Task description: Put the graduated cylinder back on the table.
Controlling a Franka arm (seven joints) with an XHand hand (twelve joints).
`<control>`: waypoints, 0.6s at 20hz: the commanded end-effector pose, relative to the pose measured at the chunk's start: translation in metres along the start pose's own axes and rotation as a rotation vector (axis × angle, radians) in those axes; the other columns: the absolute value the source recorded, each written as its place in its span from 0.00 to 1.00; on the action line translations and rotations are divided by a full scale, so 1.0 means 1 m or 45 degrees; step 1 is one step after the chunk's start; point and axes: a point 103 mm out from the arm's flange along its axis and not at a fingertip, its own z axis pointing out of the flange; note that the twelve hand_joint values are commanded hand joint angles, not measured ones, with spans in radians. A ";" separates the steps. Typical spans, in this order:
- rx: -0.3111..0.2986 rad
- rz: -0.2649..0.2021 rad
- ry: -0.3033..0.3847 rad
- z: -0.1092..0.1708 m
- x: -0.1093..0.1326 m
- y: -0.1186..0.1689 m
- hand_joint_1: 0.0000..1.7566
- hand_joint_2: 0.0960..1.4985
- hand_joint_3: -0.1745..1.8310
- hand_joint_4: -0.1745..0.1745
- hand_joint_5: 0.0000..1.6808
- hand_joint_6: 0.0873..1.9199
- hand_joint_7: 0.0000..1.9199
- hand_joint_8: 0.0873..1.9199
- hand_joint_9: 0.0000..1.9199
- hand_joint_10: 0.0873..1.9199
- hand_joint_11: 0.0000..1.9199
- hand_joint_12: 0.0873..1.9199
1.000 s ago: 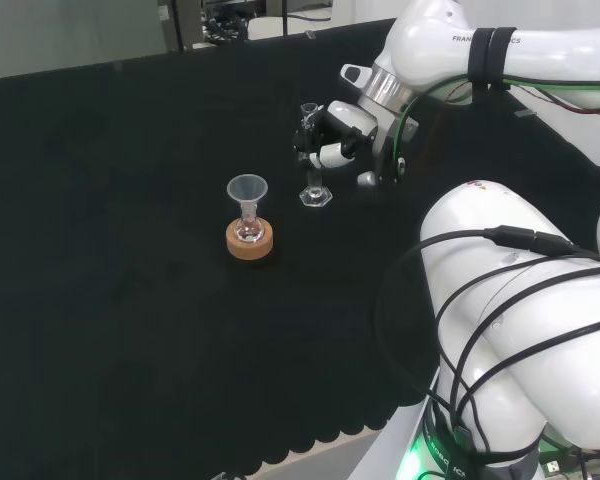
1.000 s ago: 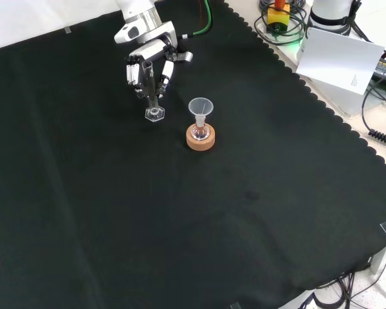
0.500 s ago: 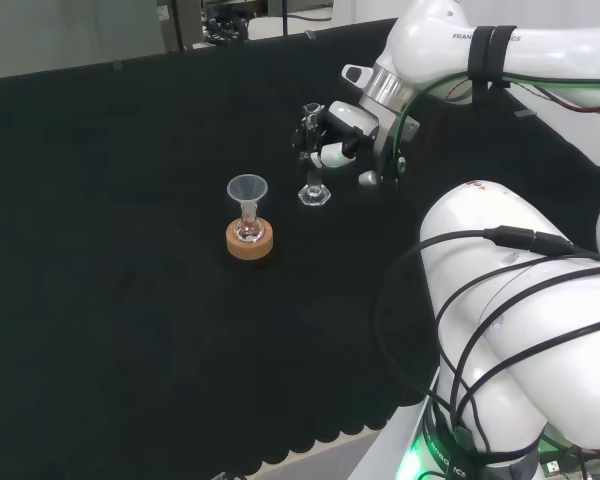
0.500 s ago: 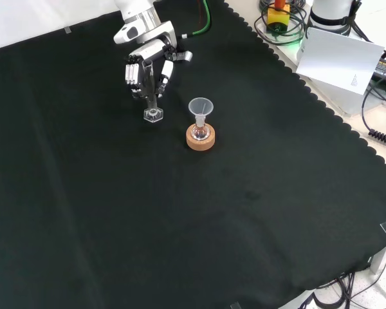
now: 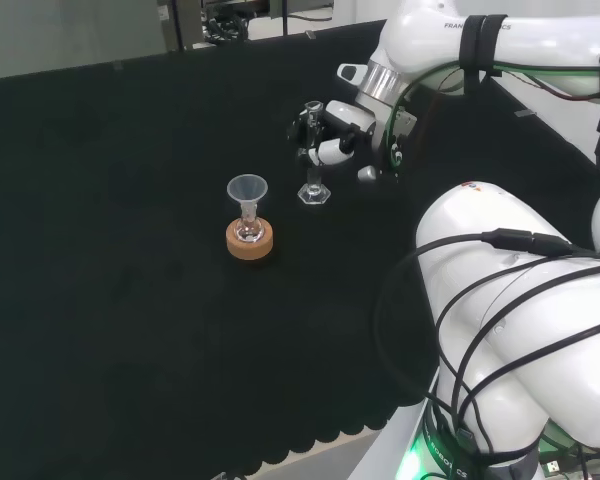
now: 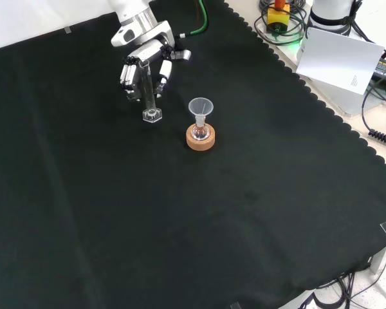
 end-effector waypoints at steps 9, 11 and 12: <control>-0.017 0.023 0.000 -0.022 -0.001 -0.006 0.52 0.61 0.00 0.33 0.27 0.27 0.29 0.29 0.51 0.00 0.26 0.64; 0.002 0.035 0.004 -0.028 -0.003 -0.008 0.51 0.60 0.00 0.32 0.25 0.25 0.26 0.30 0.49 0.00 0.24 0.65; 0.003 0.038 0.001 -0.032 -0.003 -0.010 0.50 0.60 0.00 0.32 0.25 0.24 0.25 0.30 0.48 0.00 0.23 0.66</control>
